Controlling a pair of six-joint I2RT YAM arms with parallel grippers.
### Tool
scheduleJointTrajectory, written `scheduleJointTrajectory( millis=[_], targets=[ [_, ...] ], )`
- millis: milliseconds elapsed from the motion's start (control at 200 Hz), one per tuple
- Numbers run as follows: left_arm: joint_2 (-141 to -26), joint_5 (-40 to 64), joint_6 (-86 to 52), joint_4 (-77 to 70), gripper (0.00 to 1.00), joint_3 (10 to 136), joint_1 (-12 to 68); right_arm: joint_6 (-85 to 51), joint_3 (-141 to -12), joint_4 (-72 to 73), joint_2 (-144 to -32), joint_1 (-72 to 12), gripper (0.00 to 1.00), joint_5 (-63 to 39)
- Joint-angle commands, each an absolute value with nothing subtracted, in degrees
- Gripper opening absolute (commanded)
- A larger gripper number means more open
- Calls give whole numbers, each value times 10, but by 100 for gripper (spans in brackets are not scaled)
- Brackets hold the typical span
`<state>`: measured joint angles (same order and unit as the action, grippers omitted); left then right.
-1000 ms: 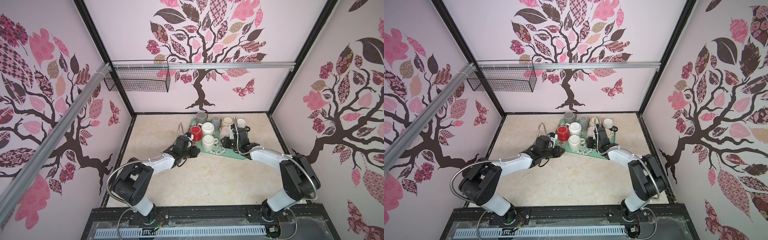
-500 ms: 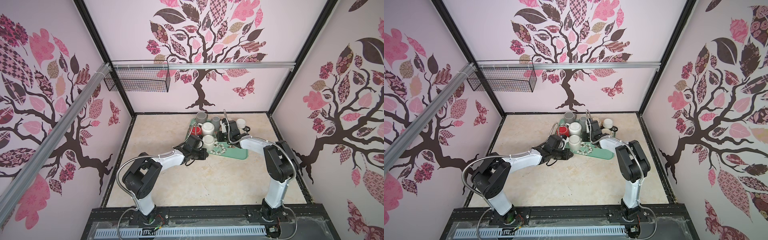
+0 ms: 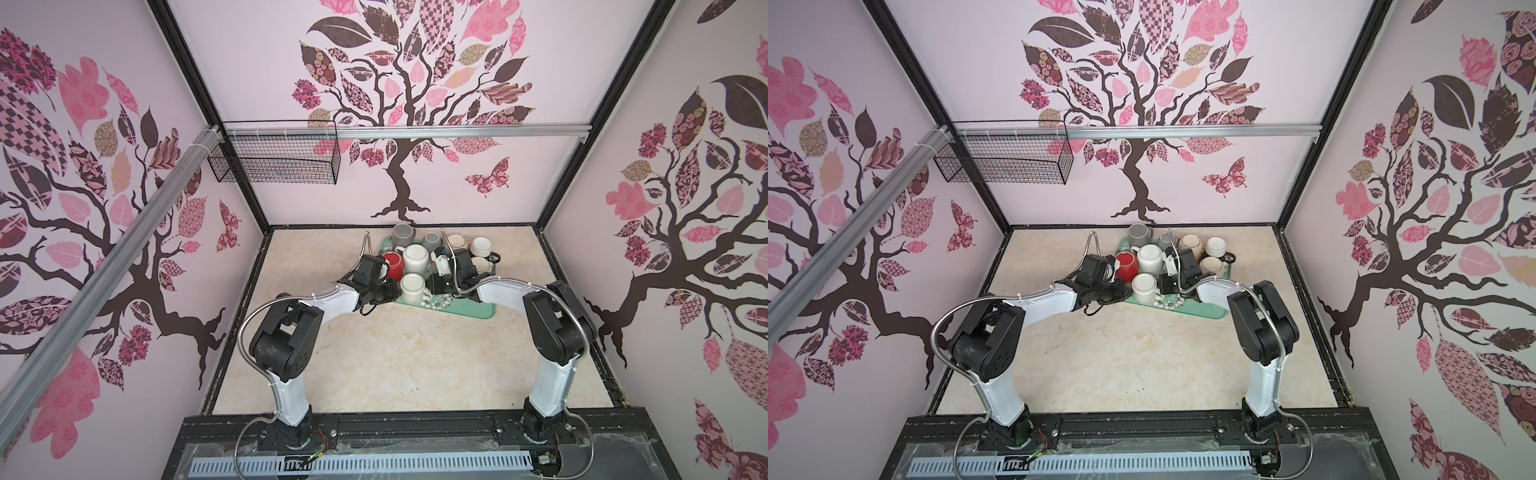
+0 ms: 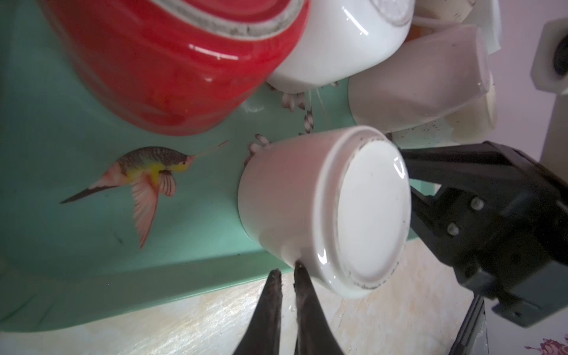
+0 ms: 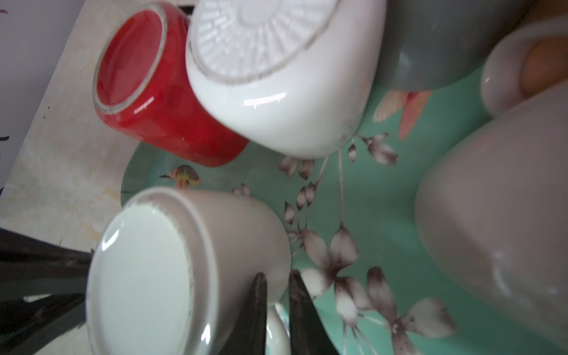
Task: Turn the mug right side up
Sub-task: Rotate the mug on the tray.
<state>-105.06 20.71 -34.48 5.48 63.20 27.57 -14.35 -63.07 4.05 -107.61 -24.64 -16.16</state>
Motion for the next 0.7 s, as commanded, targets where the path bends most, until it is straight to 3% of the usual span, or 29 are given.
scheduleJointTrajectory(
  millis=[0, 255, 570, 695],
  targets=[
    [-1073, 218, -346, 65, 15, 659, 281, -164, -581, 45, -1028, -261, 19, -184],
    [-1115, 199, -343, 57, 18, 708, 282, -177, -527, 77, -984, -261, 20, -181],
    [-1117, 125, -302, 151, 30, 770, 280, -199, -562, 56, -1002, -261, 20, -113],
    [-1123, 125, -291, 154, 31, 776, 279, -195, -567, 77, -1015, -261, 20, -139]
  ],
)
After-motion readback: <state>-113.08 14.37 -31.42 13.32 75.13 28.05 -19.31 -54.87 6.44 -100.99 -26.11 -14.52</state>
